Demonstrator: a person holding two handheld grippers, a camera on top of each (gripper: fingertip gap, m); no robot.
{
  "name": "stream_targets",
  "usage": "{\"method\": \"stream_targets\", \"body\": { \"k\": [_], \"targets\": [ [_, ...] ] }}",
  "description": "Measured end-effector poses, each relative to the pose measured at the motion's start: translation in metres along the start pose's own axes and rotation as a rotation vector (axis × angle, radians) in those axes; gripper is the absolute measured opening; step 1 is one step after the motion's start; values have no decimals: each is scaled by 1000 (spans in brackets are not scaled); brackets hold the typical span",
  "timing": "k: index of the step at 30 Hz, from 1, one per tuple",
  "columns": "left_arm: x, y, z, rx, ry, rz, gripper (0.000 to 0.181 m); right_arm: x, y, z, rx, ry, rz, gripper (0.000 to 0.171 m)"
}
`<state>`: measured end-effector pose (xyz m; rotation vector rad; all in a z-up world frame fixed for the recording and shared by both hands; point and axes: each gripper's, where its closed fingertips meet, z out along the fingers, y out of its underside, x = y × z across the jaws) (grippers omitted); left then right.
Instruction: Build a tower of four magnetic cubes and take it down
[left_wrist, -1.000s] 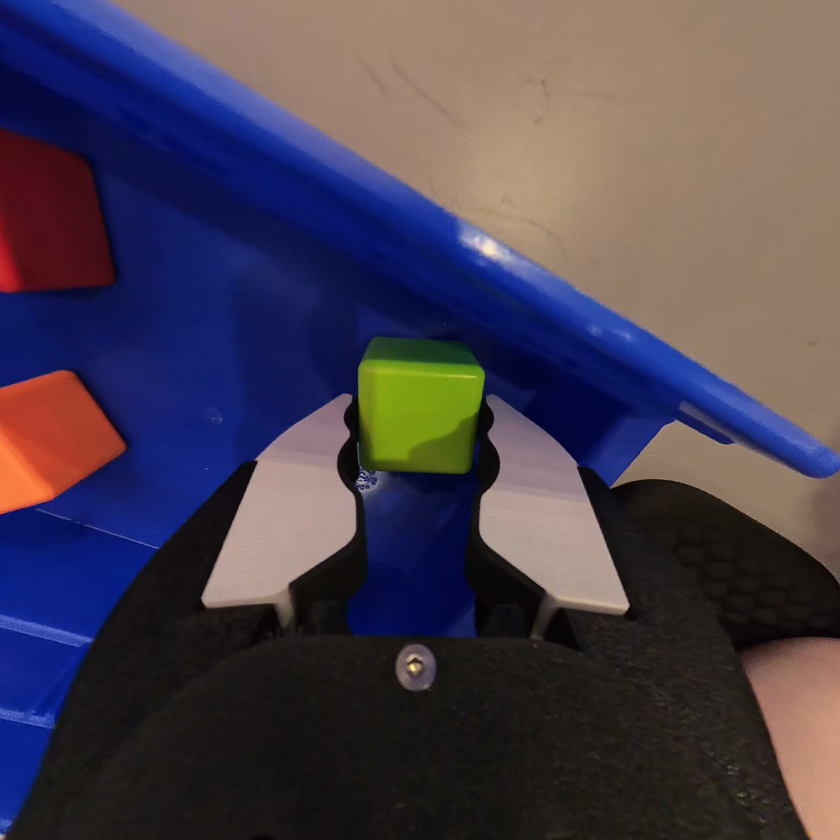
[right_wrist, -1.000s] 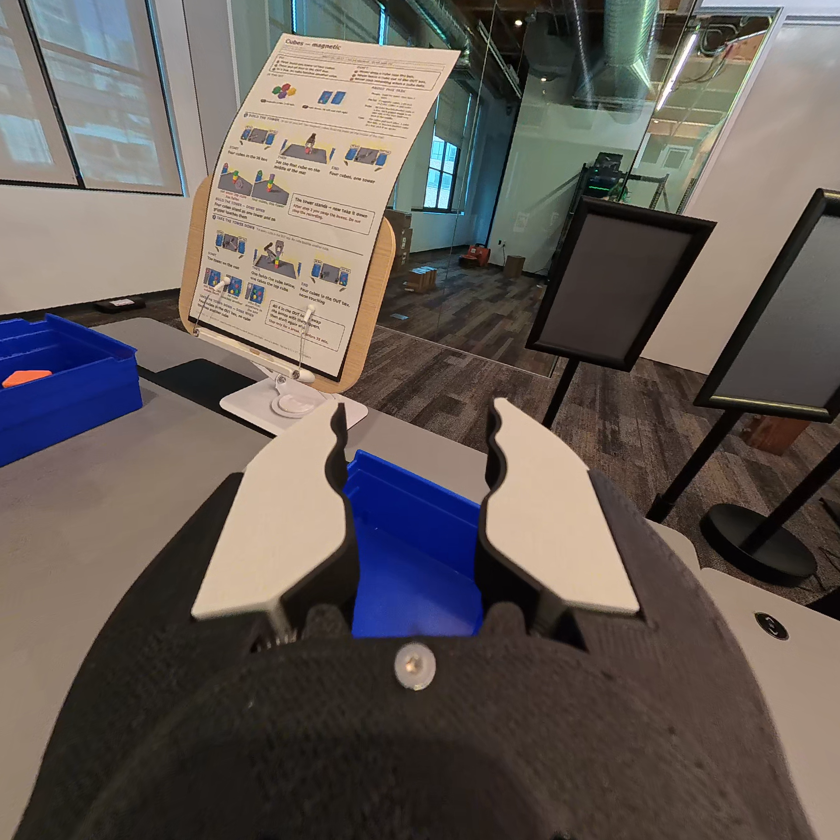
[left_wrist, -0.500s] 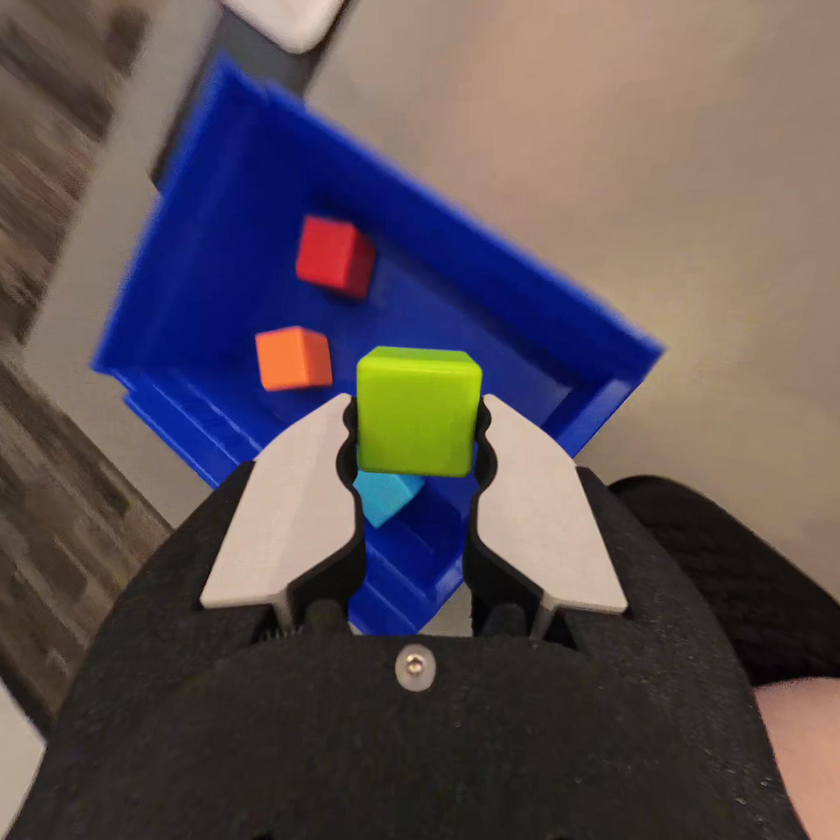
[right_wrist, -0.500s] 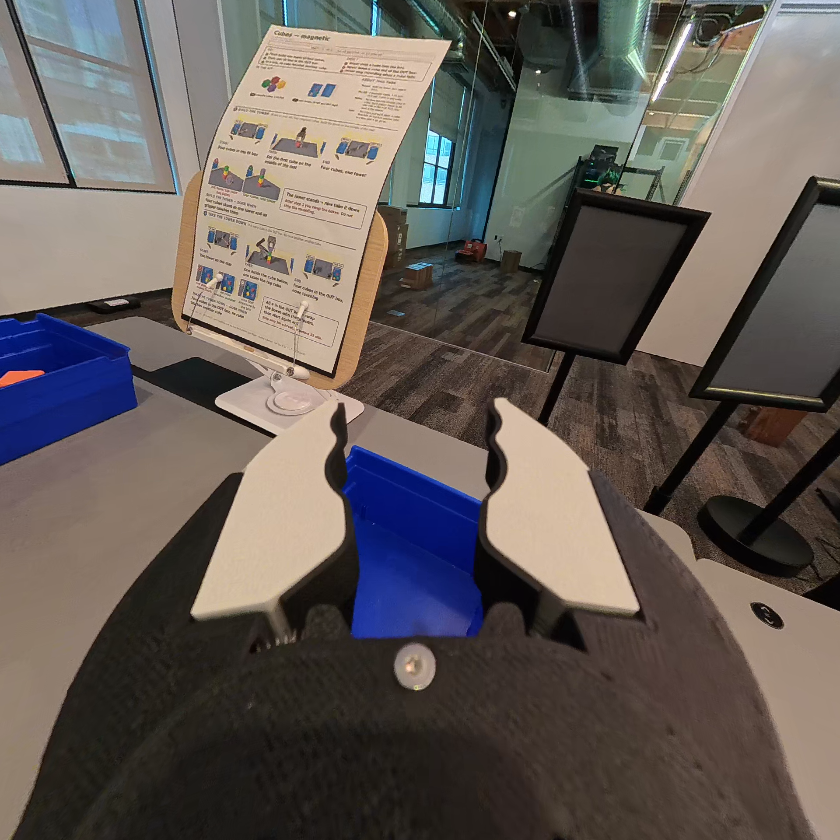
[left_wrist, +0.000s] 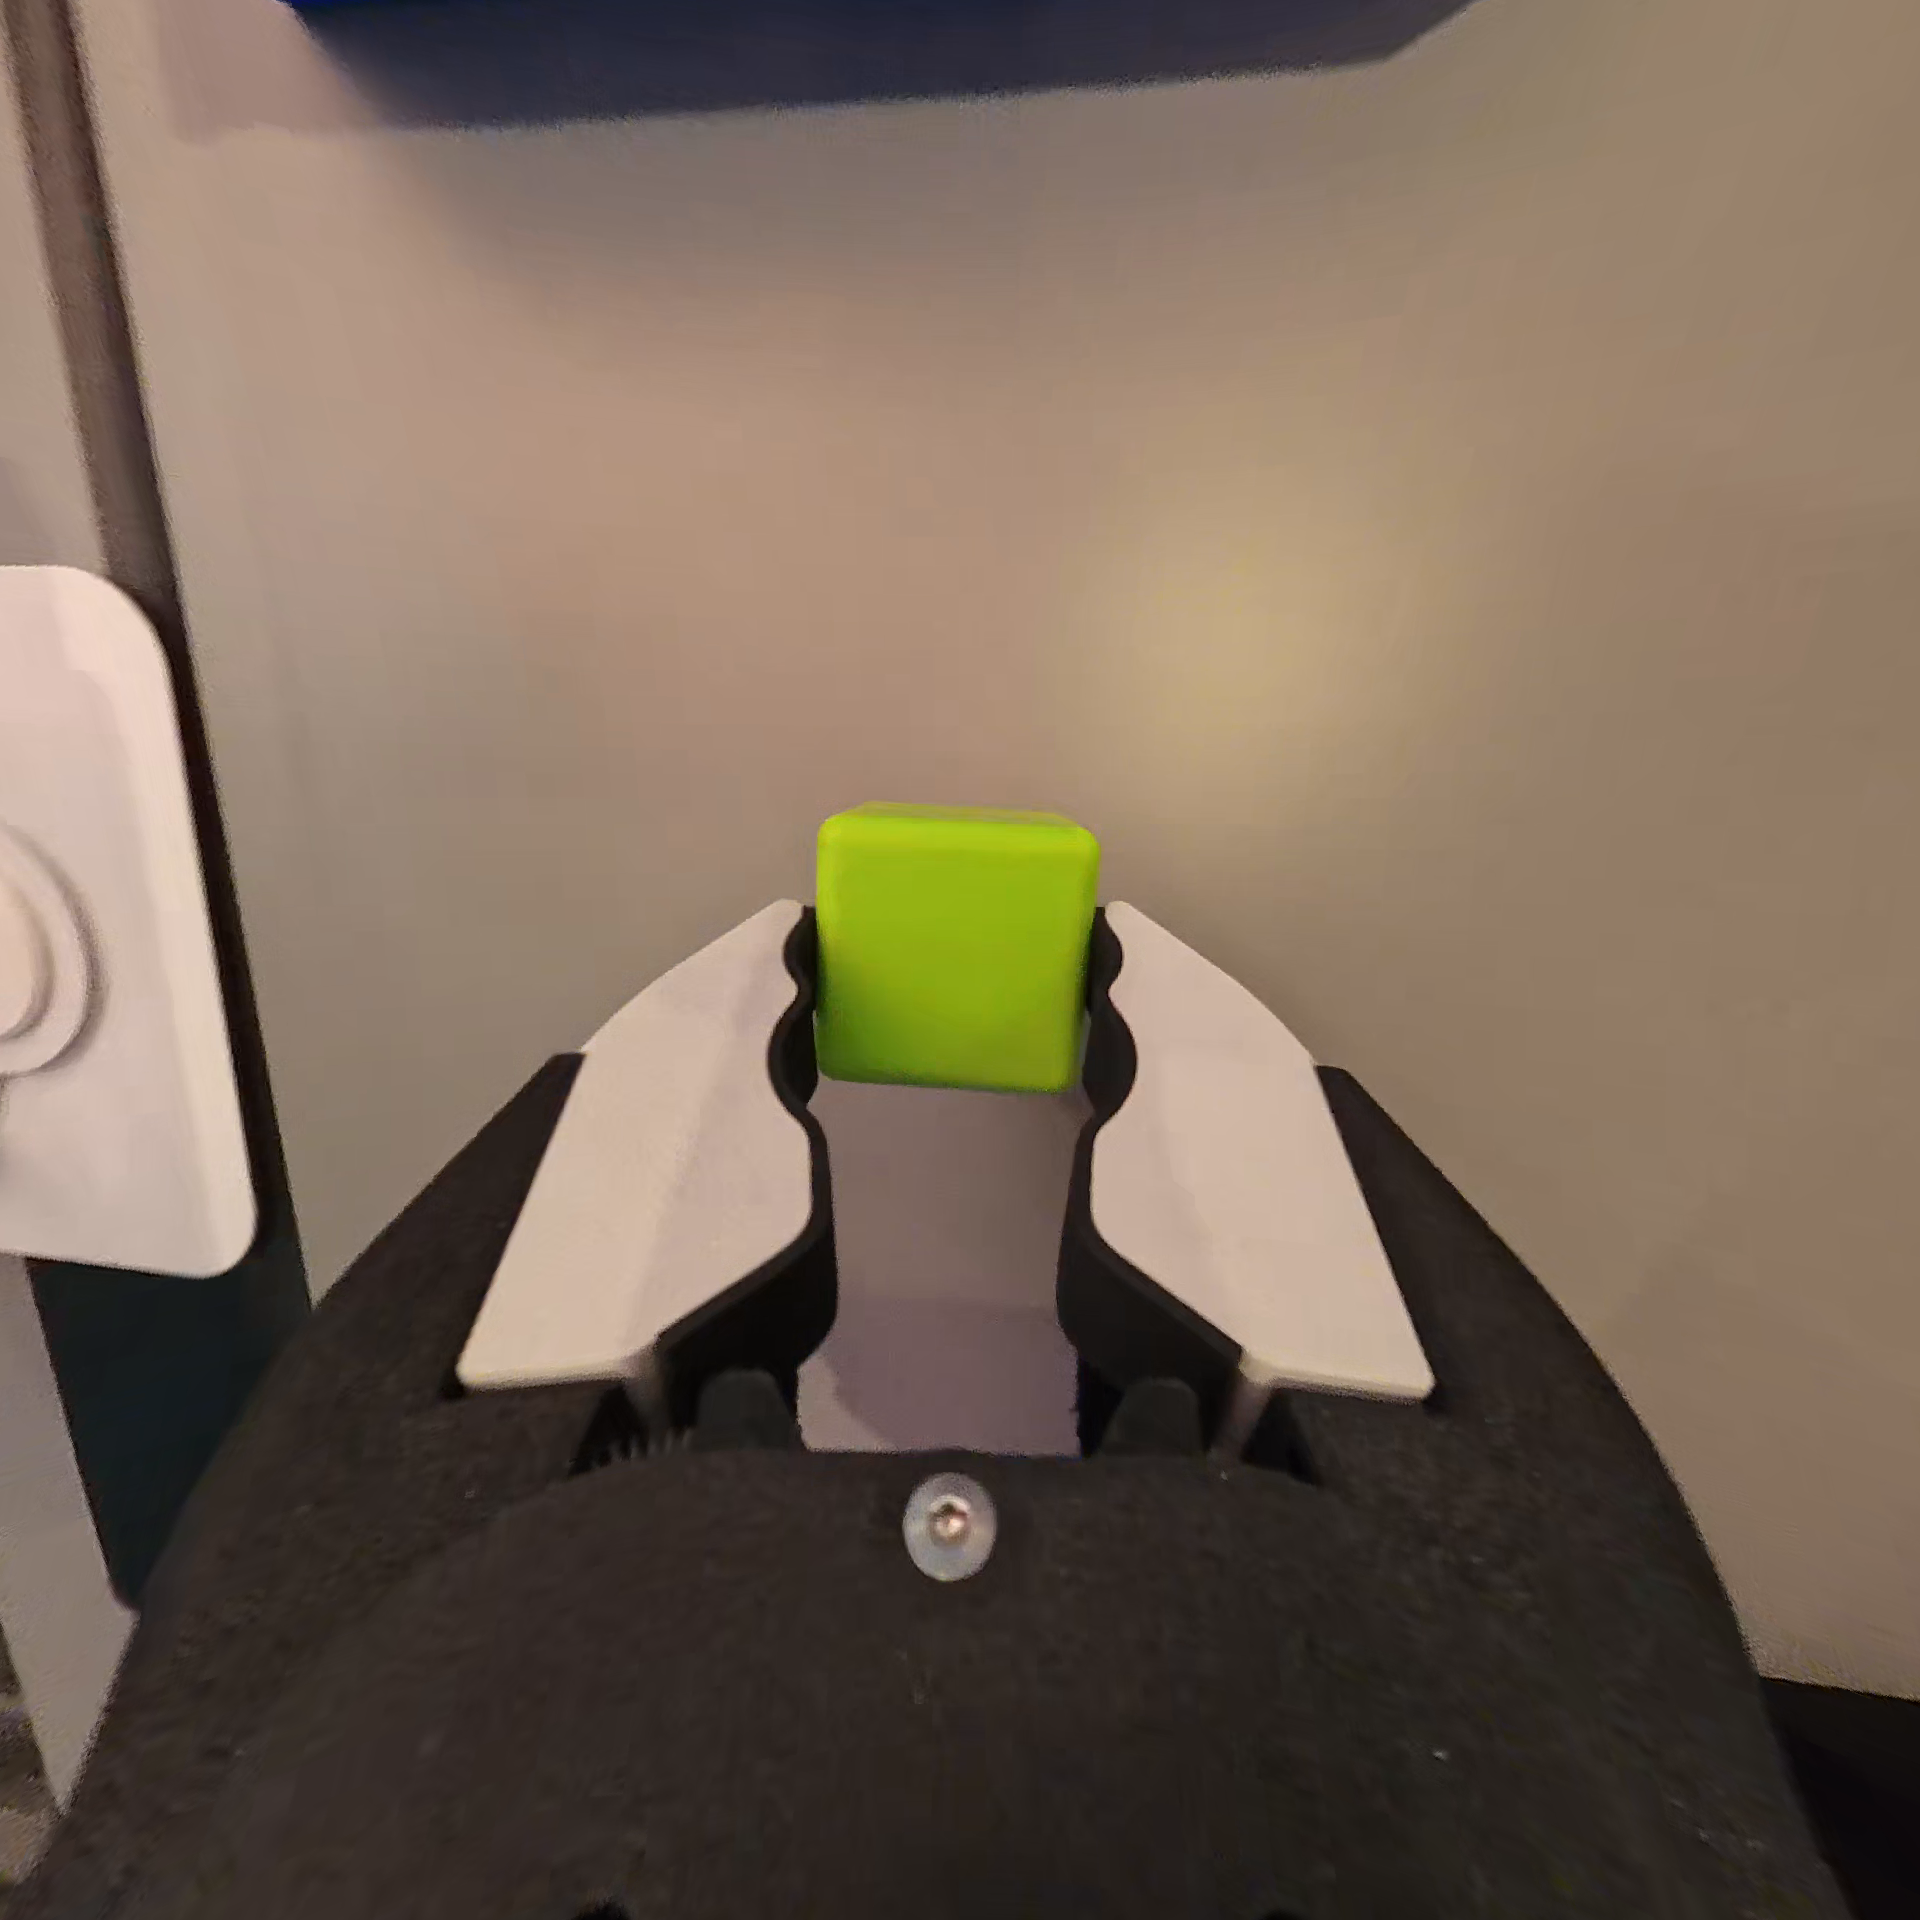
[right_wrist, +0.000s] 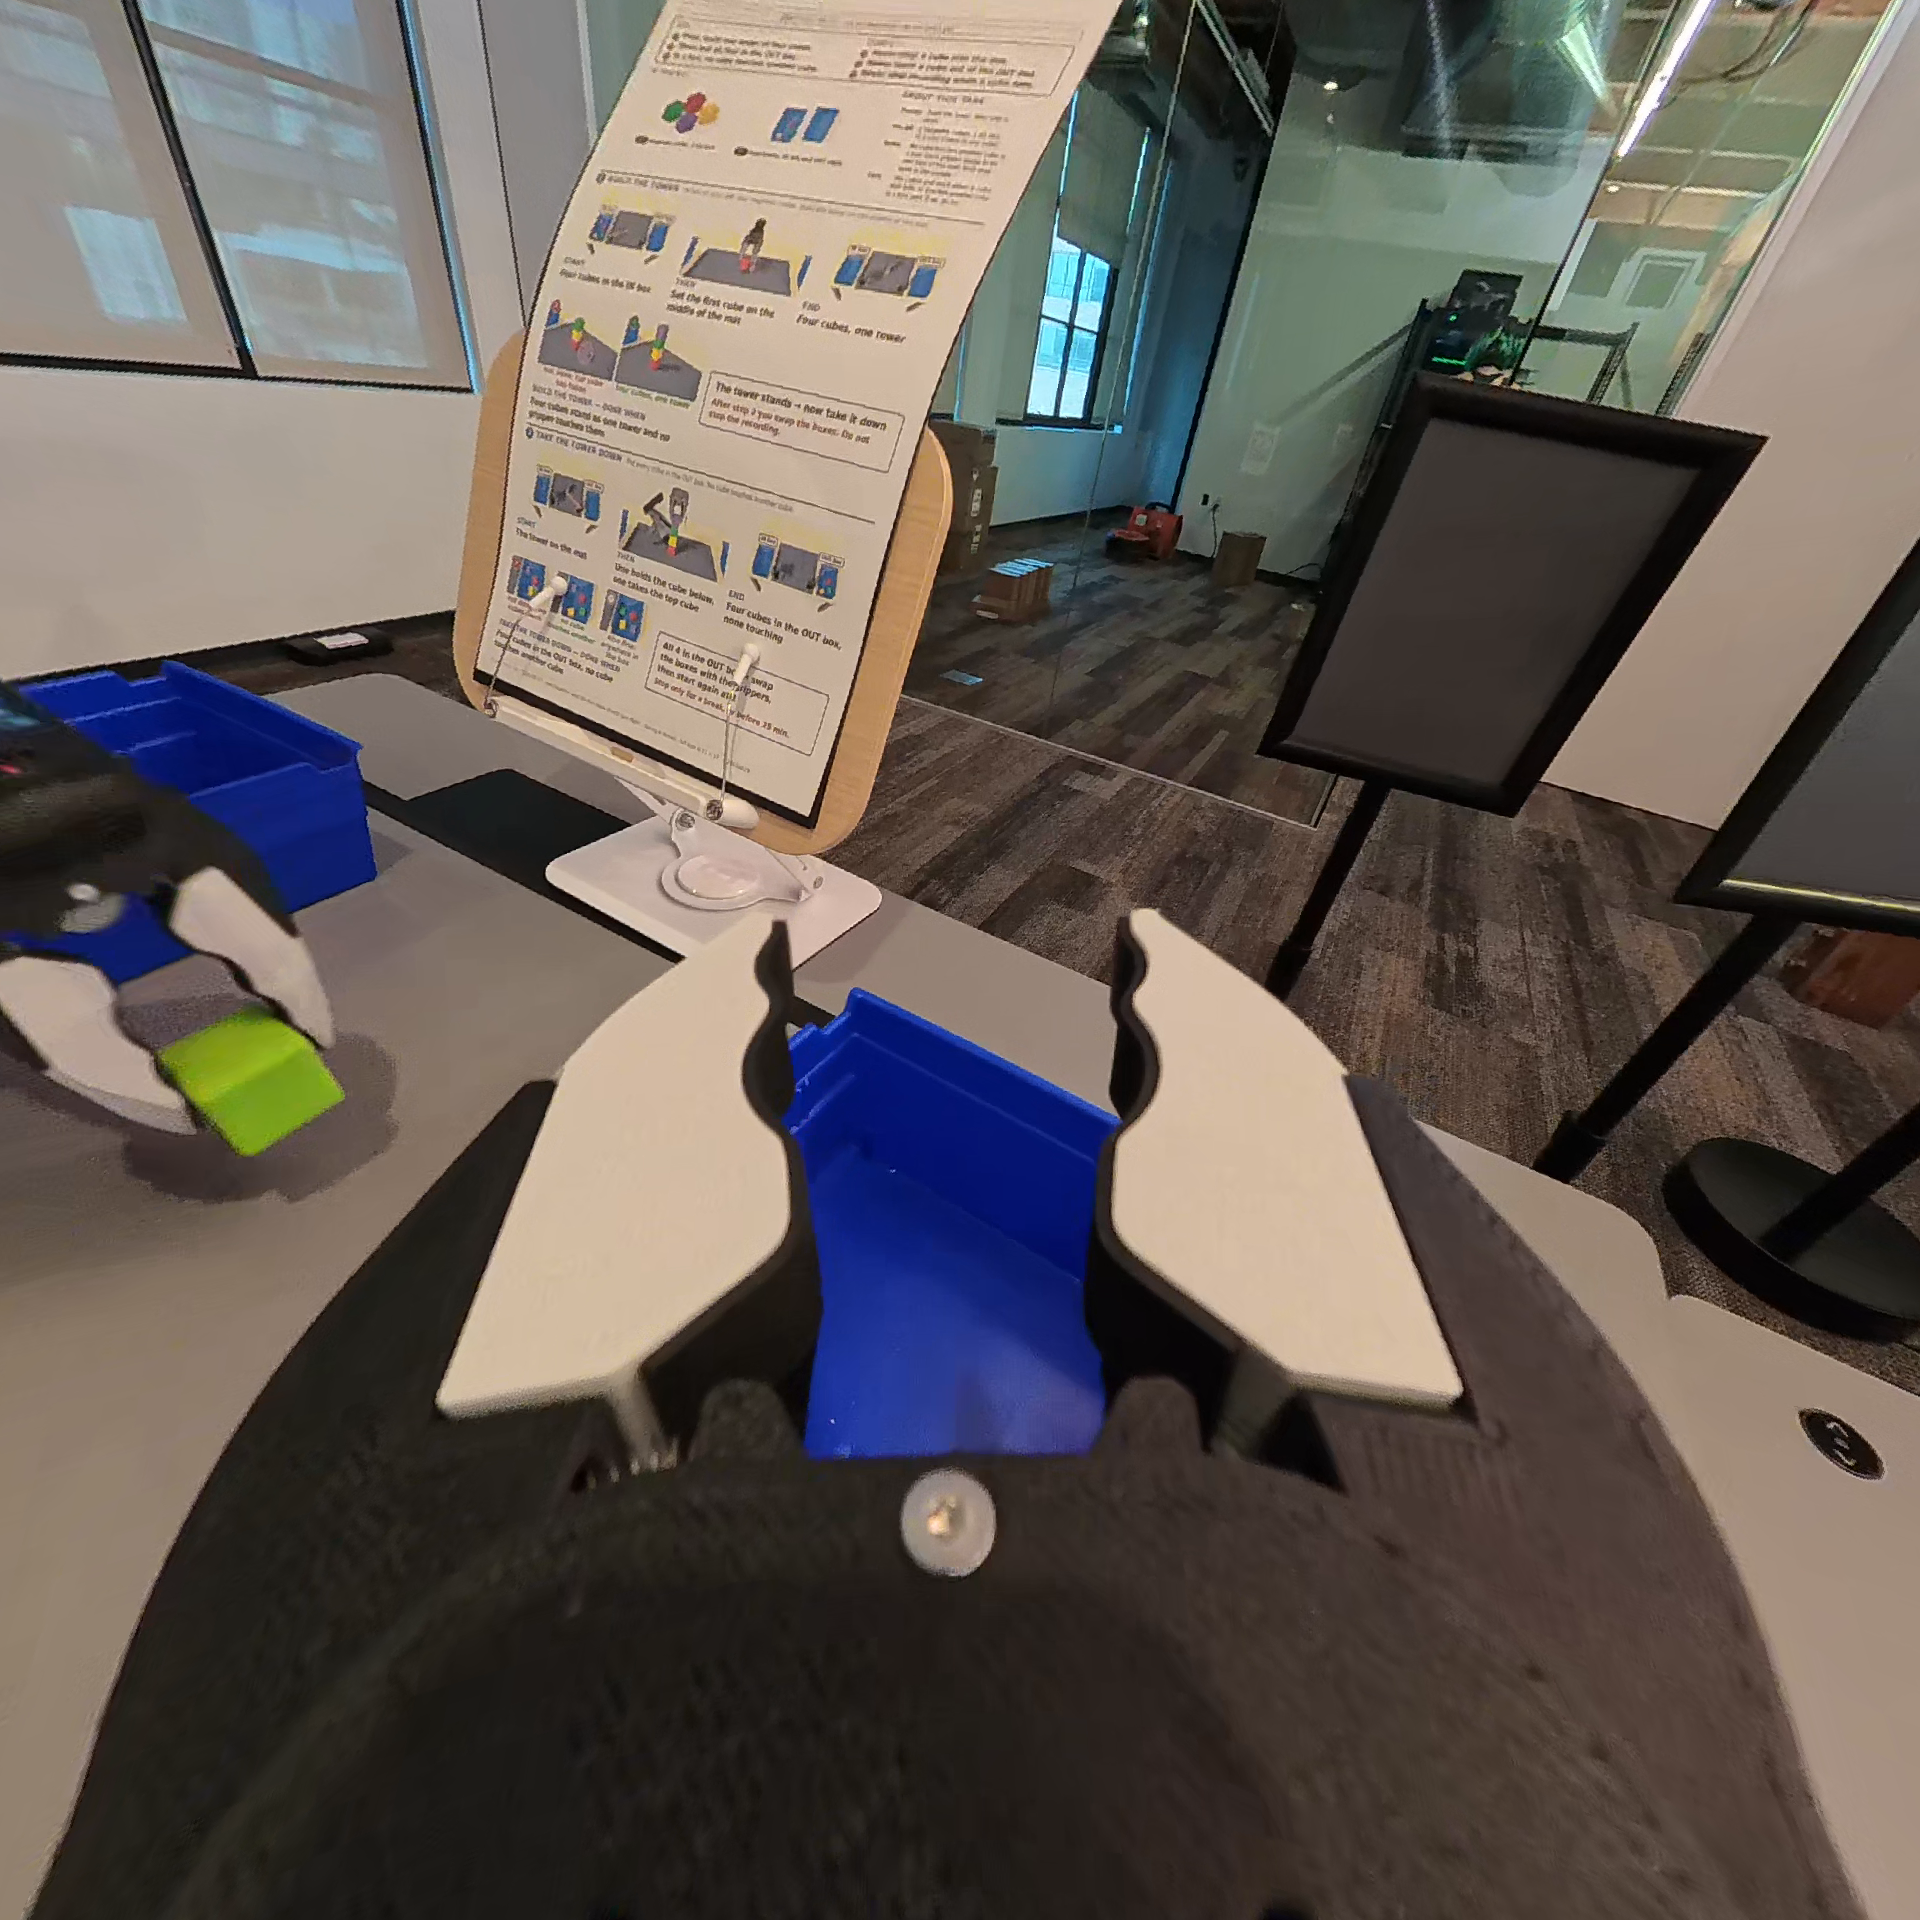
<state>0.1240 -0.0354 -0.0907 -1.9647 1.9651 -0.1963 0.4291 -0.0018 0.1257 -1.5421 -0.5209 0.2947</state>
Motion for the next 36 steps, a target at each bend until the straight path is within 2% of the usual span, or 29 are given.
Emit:
{"method": "stream_targets", "body": {
  "k": [4, 7, 12, 15, 21, 23, 25, 28, 32, 34, 36],
  "targets": [
    [-14, 3, 25, -91, 26, -1, 49, -5, -2, 0, 17, -28, 10, 60],
    [-16, 2, 34, -77, 43, 0, 49, -10, 3, 4, -17, -61, 2, 60],
    [-13, 12, 44, -74, 64, -15, 49, -77, 11, 5, -68, -427, -64, 61],
    [-15, 18, 50, -70, 62, -39, 48, -106, 14, 10, -92, -551, -113, 61],
    [-14, 23, 58, -57, 77, -67, 50, -134, 44, 31, -240, -646, -170, 61],
    [-16, 27, 60, -79, 63, -65, 61, -137, 54, 35, -287, -649, -190, 61],
    [-16, 25, 58, -61, 68, -78, 64, -140, 57, 36, -303, -660, -194, 61],
    [-20, 17, 38, 8, 62, -125, 71, -141, 58, 37, -304, -670, -188, 61],
    [-23, 25, -25, 95, 3, -162, 75, -140, 60, 36, -315, -677, -184, 61],
    [-30, 53, -64, 69, -87, -189, 74, -139, 62, 37, -320, -677, -183, 61],
    [-37, 102, -97, -20, -174, -232, 72, -139, 63, 38, -326, -675, -184, 61]
  ]
}}
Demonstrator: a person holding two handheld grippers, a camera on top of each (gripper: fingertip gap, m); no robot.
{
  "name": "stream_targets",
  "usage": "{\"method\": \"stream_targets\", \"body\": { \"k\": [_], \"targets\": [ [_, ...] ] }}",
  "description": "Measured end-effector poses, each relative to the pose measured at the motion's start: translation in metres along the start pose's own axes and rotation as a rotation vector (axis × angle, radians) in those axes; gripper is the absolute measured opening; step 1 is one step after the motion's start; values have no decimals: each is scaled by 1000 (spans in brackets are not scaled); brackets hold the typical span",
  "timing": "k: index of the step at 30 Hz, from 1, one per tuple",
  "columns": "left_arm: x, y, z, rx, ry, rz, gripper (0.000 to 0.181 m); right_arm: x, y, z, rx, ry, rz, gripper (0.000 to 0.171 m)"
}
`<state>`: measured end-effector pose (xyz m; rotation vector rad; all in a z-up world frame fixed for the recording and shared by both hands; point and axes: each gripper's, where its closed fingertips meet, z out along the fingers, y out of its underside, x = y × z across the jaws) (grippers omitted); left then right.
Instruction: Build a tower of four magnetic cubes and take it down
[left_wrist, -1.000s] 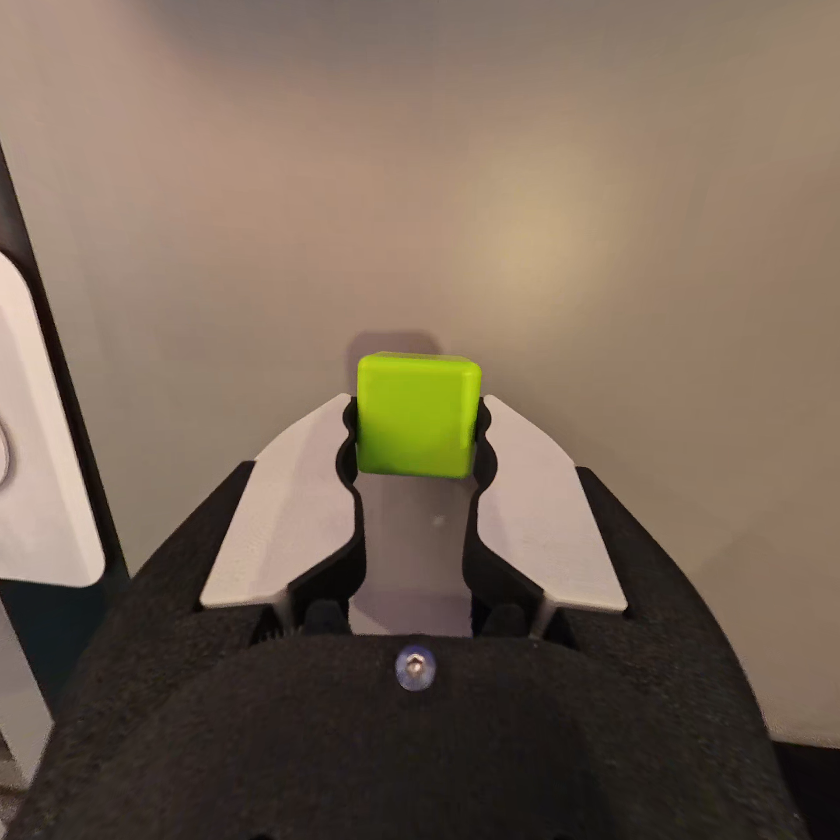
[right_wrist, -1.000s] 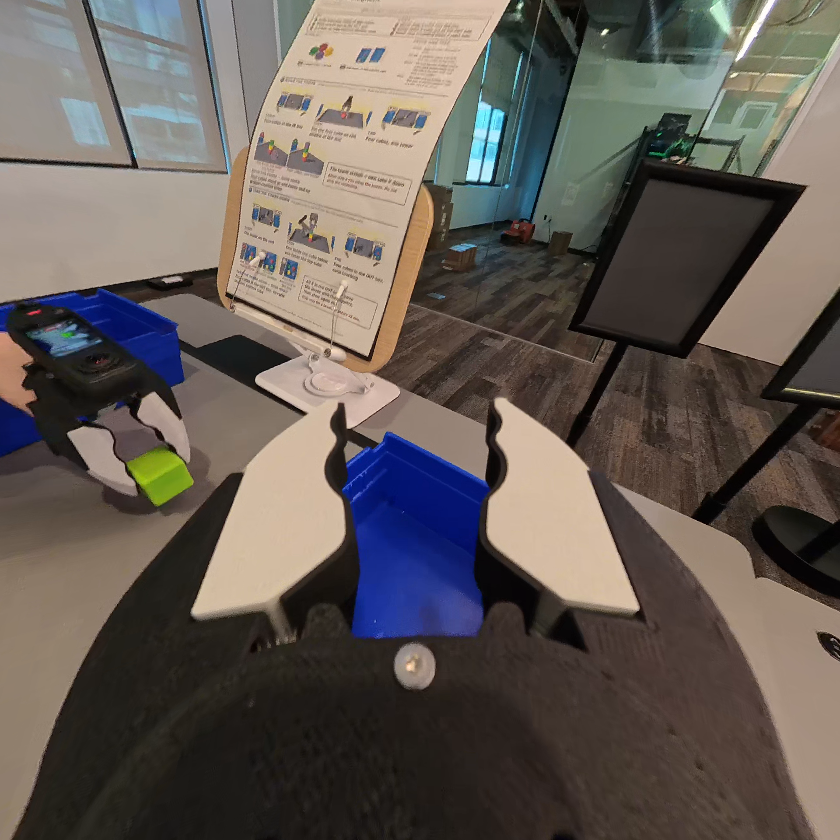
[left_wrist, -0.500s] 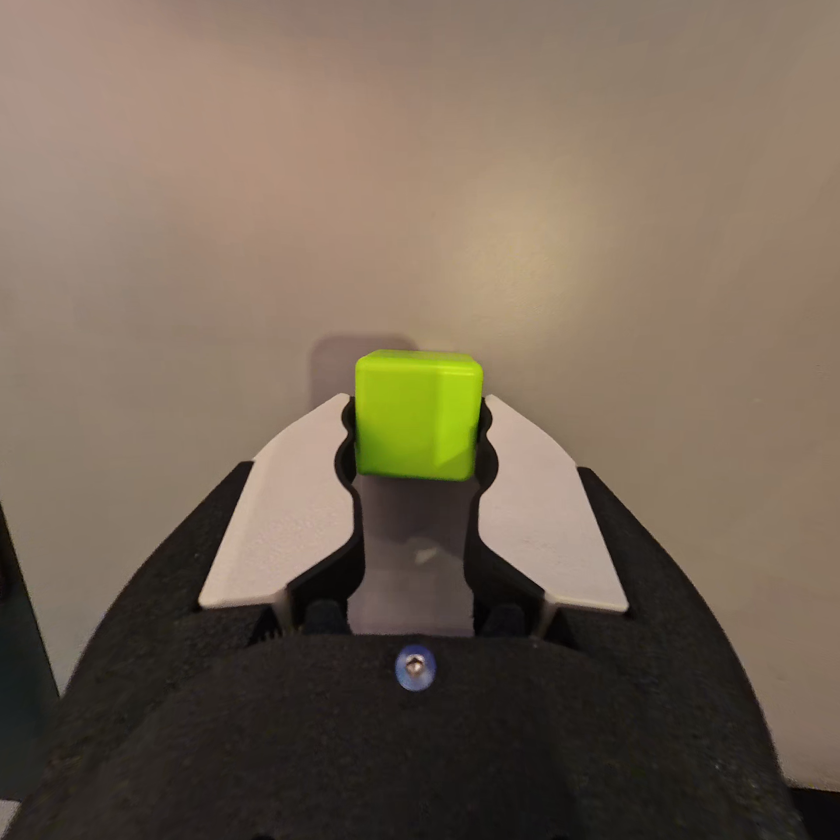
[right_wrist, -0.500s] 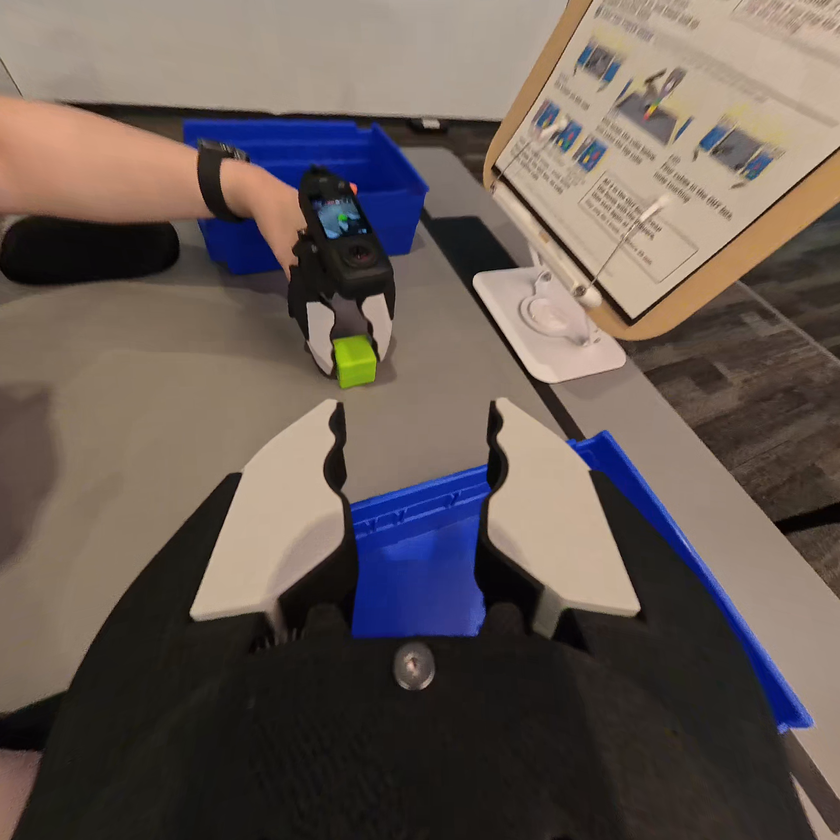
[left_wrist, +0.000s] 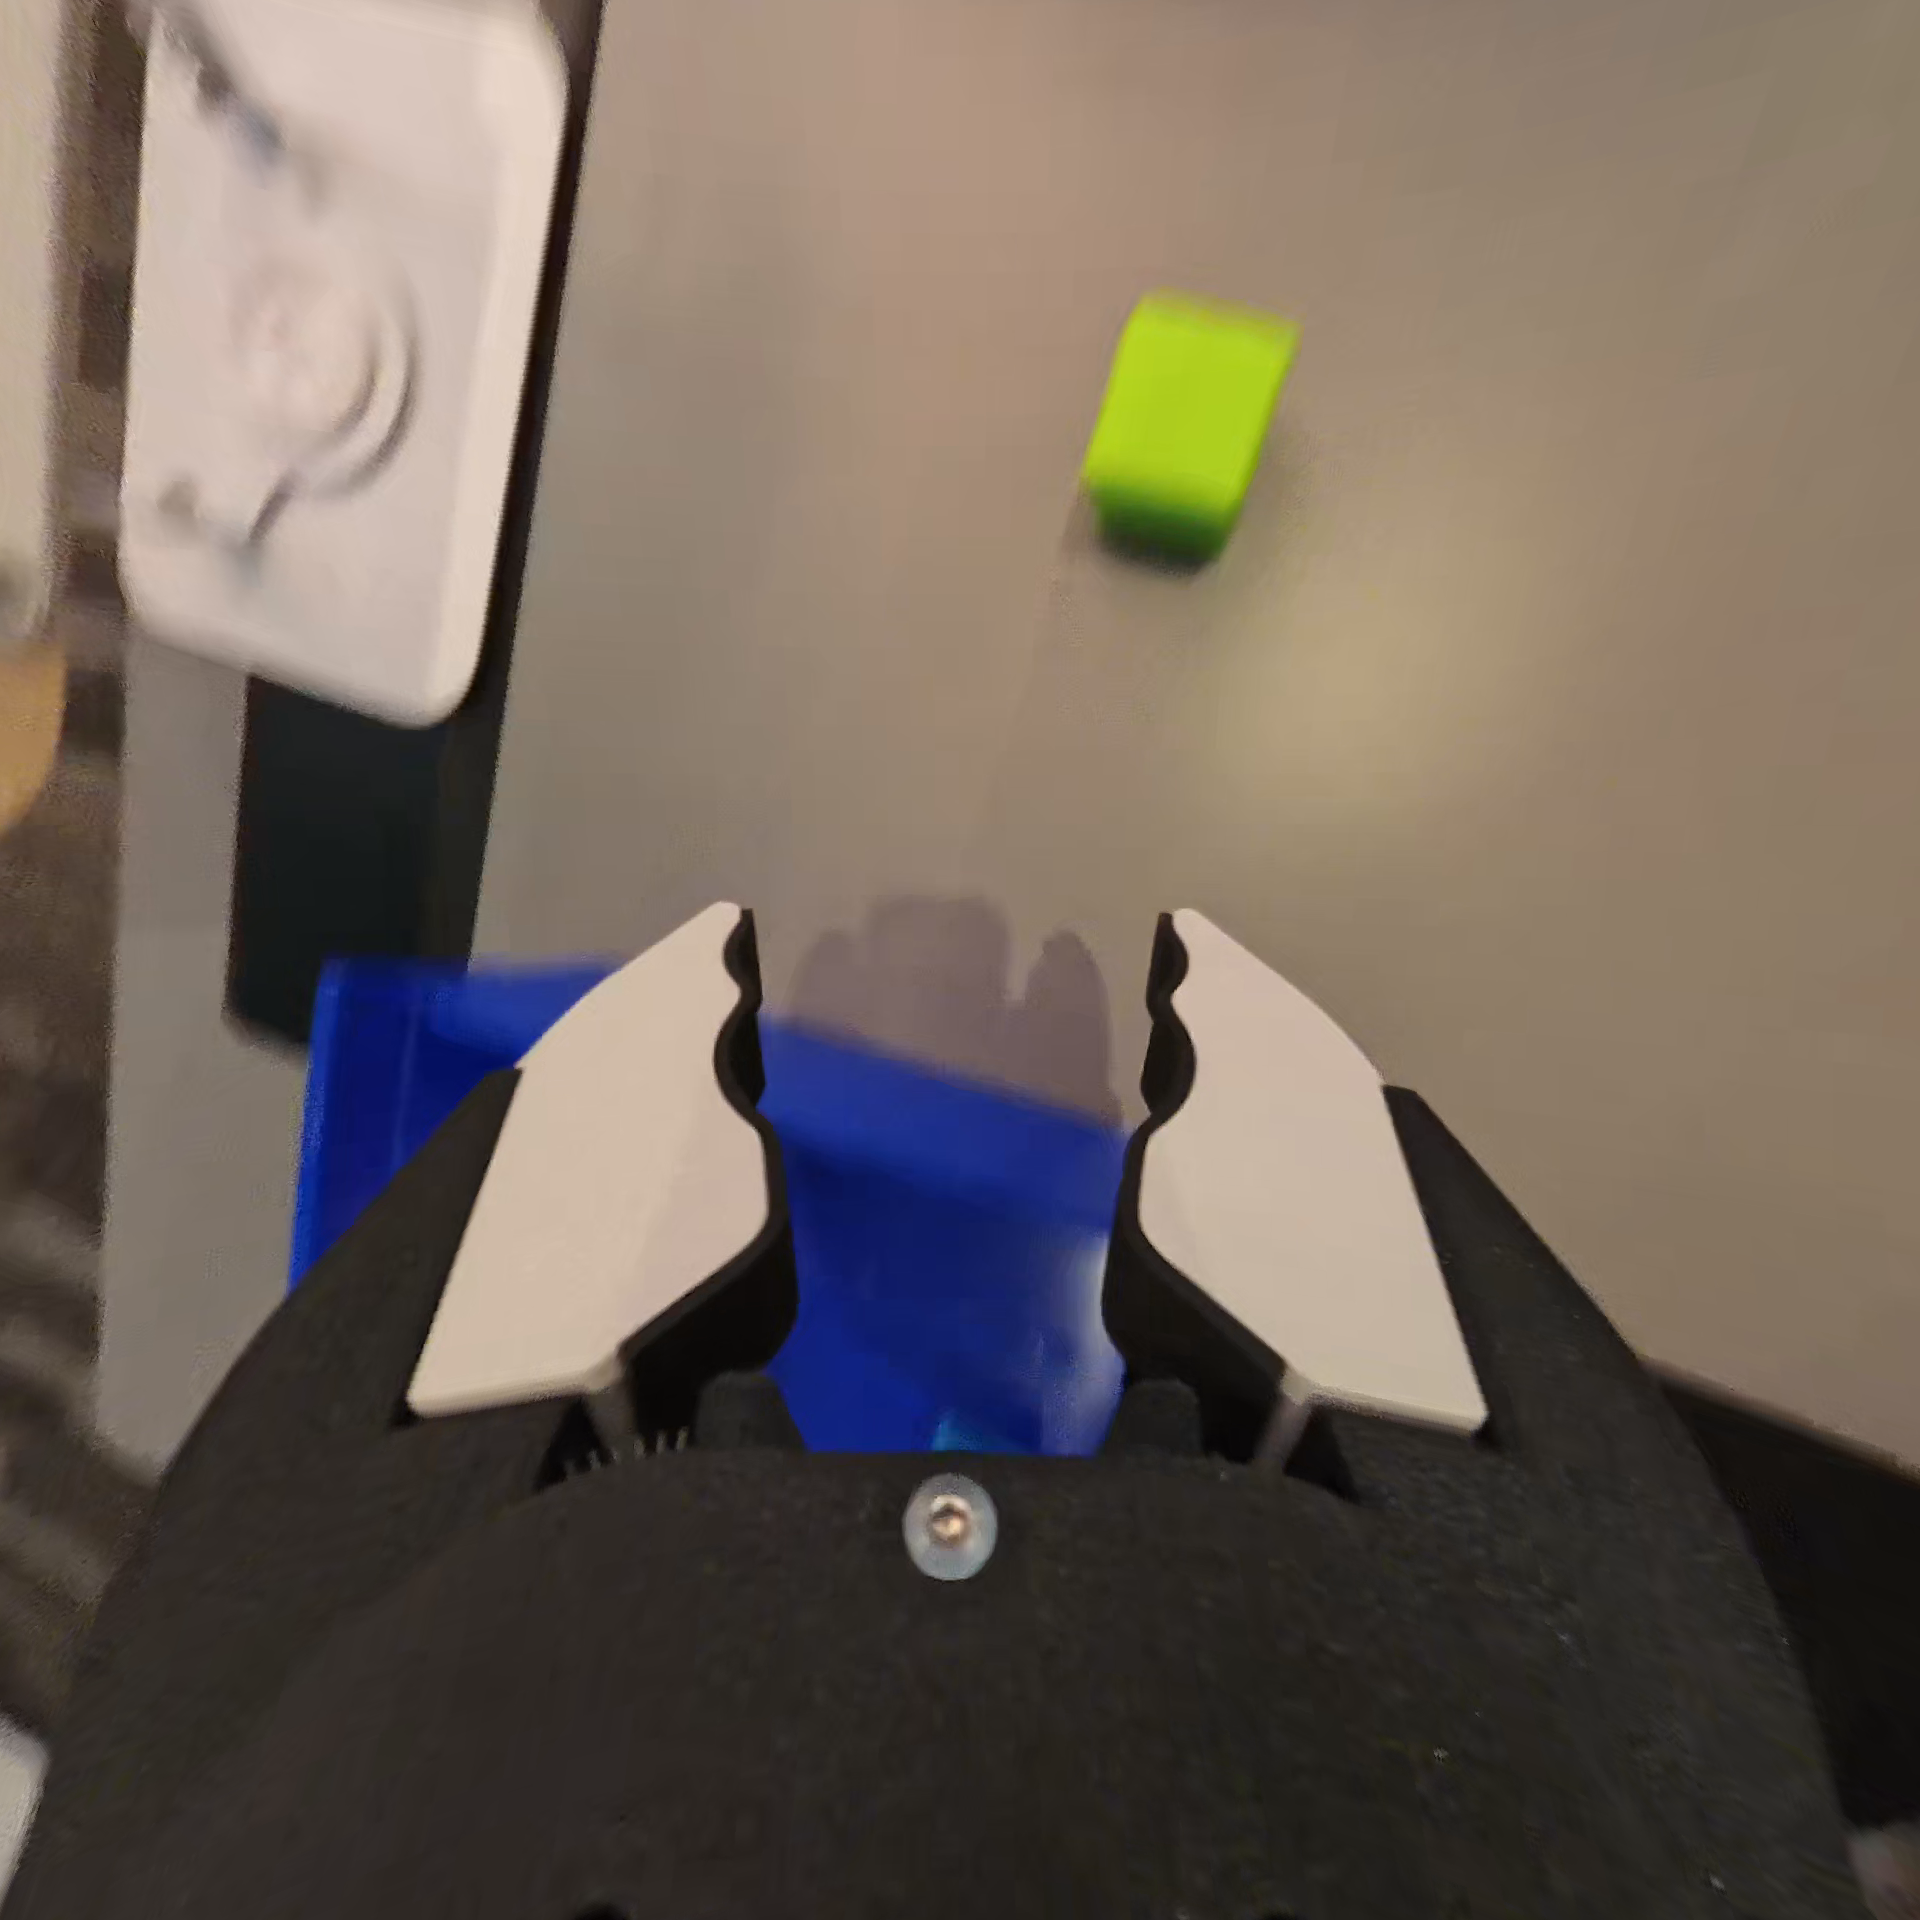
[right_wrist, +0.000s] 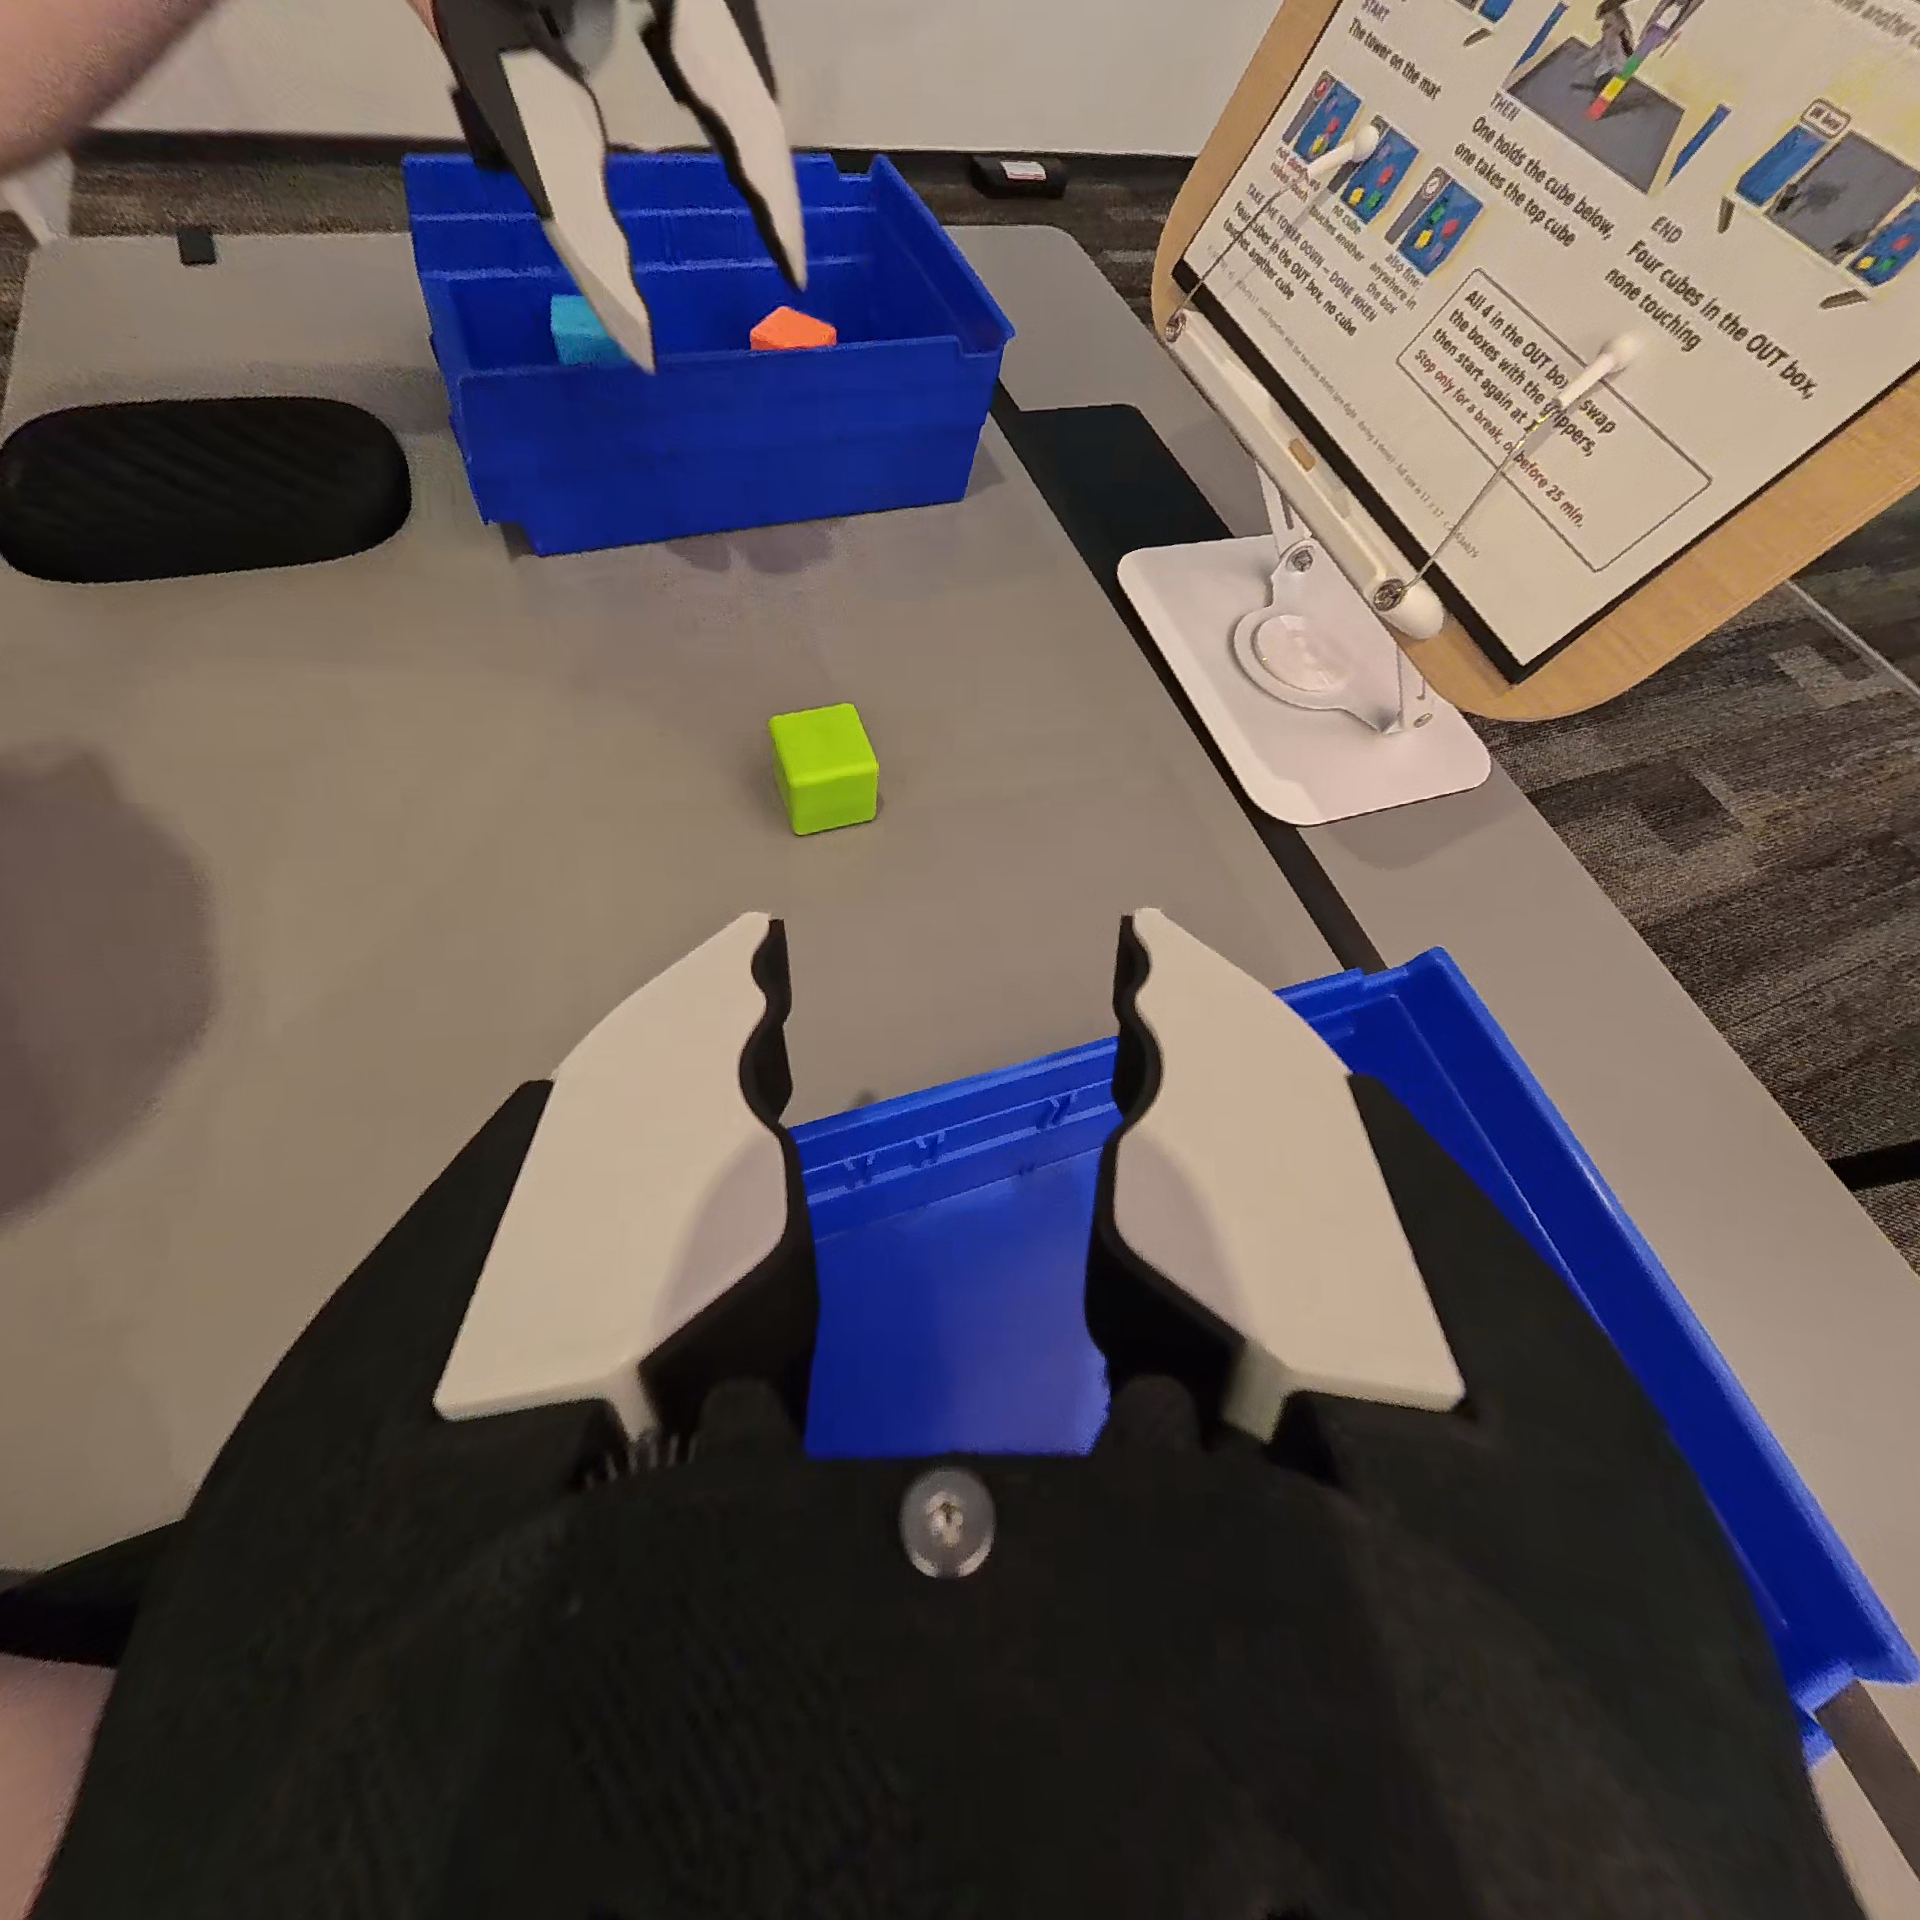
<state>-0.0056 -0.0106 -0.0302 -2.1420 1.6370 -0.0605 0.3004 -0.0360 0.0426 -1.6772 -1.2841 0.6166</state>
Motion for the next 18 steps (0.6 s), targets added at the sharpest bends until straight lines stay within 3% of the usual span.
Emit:
{"method": "stream_targets", "body": {
  "k": [4, 8, 11, 18],
  "targets": [
    [-24, 122, -28, -288, -74, -168, 75, 0, 0, 4, -10, -1, -3, 61],
    [-11, 203, -23, -459, -35, -178, 72, -1, 3, 11, -34, -12, 0, 61],
    [-2, 239, -19, -569, -3, -109, 72, -2, 7, 16, -58, -21, -2, 62],
    [-7, 265, -3, -679, -43, 121, 64, -5, 10, 21, -78, -35, -4, 62]
  ]
}}
